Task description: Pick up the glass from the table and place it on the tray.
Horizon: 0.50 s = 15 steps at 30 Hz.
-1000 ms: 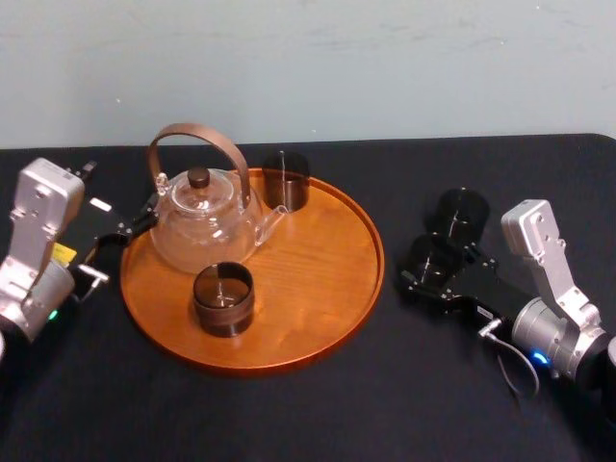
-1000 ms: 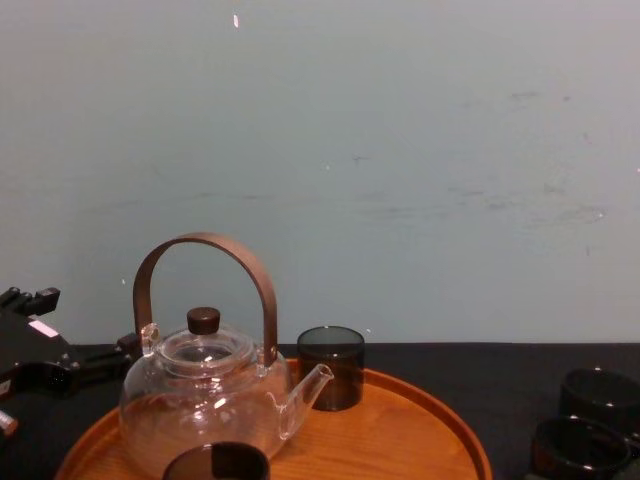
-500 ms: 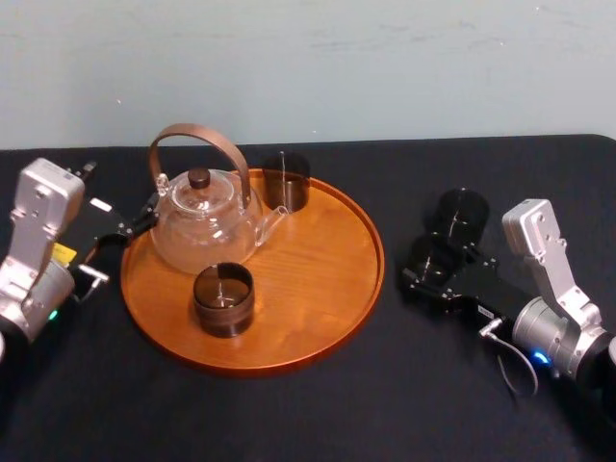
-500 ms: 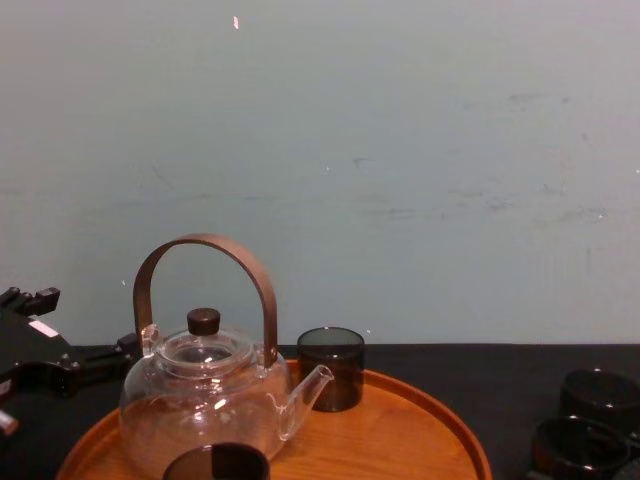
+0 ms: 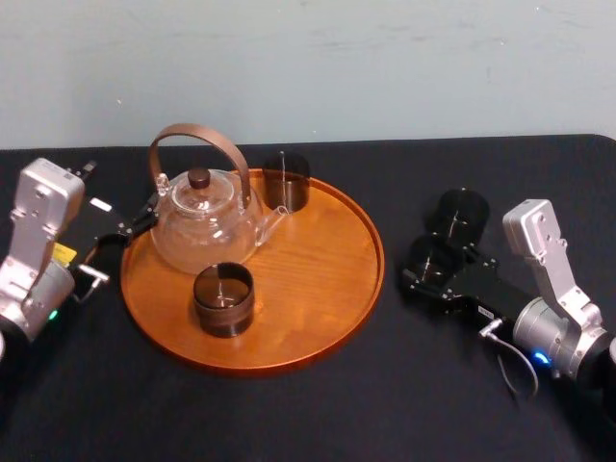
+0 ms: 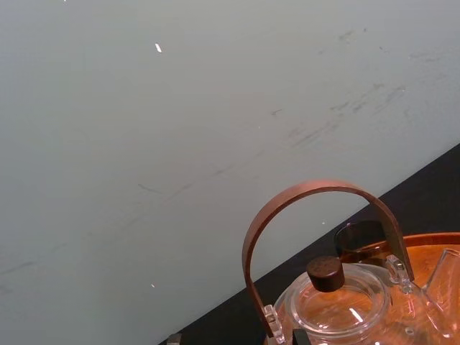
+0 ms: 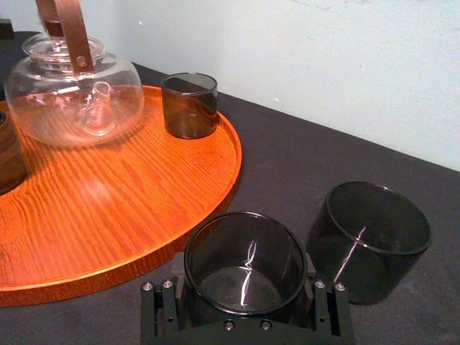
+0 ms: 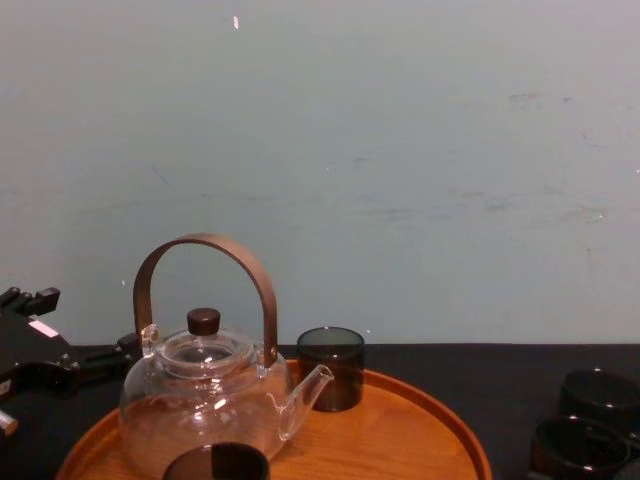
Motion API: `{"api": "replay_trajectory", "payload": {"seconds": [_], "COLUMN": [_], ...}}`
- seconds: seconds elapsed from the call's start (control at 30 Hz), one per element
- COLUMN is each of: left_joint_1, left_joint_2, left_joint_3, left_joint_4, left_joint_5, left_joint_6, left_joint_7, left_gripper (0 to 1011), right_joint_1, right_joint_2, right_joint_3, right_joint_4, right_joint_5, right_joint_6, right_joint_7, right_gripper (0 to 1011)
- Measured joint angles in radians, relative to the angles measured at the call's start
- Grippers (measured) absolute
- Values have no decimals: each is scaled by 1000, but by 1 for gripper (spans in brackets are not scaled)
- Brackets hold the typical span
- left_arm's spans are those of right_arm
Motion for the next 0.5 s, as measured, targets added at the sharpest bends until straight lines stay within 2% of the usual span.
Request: {"api": "replay_trajectory", "payload": {"seconds": [0.17,0.5], "left_joint_1": [0,0], "left_joint_2": [0,0], "left_joint_3": [0,0], "left_joint_4": [0,0], "left_joint_5": [0,0], "left_joint_6": [0,0], "left_joint_7": [0,0], "left_gripper": [1001,1001], "right_joint_1": [-3,-20], "right_joint_2": [6,30], "right_joint_3": [2,3], "right_joint_4": [-15,-110], "right_joint_5": [7,5], "right_joint_6": [-5,7], "right_joint_7": [12,12], "right_gripper": [908,908]}}
